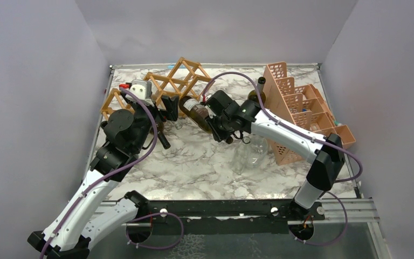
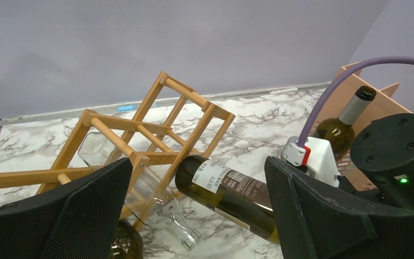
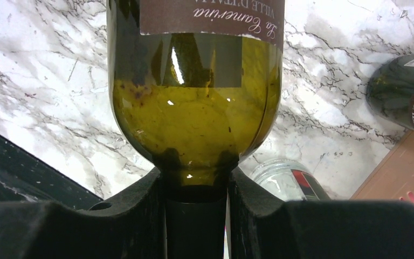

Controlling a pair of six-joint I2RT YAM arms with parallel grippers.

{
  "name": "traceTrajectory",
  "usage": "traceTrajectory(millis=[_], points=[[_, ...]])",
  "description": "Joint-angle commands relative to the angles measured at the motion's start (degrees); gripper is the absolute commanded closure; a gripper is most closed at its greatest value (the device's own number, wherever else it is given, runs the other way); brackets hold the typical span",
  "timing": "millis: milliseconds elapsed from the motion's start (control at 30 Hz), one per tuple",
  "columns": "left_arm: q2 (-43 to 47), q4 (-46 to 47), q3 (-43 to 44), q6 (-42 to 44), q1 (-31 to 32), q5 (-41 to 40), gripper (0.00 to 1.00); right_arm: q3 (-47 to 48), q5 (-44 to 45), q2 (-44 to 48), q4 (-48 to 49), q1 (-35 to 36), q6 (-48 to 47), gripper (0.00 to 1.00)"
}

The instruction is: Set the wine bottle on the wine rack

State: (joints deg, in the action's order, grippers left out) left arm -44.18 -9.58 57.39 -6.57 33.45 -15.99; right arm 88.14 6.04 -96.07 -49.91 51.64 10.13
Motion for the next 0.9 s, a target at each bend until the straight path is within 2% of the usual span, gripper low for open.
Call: traceTrajectory(millis=[0,467,867], points=[[0.4,-0.2,0.0,1.0,-0.1,-1.4,0.01,4.5,2.1,-1.6,3.9,0.0,-1.9,0.99],[0.1,-0.9,1.2,1.8,0.0,-1.0,0.01,6.7,2.0,-8.1,6.7,0.0,-2.3,0.99],[-1.0,-2.0,2.8,1.6,0.0,-0.3,0.01,6.4,4.0,-13.1,16.6,0.0,2.5,0.99]])
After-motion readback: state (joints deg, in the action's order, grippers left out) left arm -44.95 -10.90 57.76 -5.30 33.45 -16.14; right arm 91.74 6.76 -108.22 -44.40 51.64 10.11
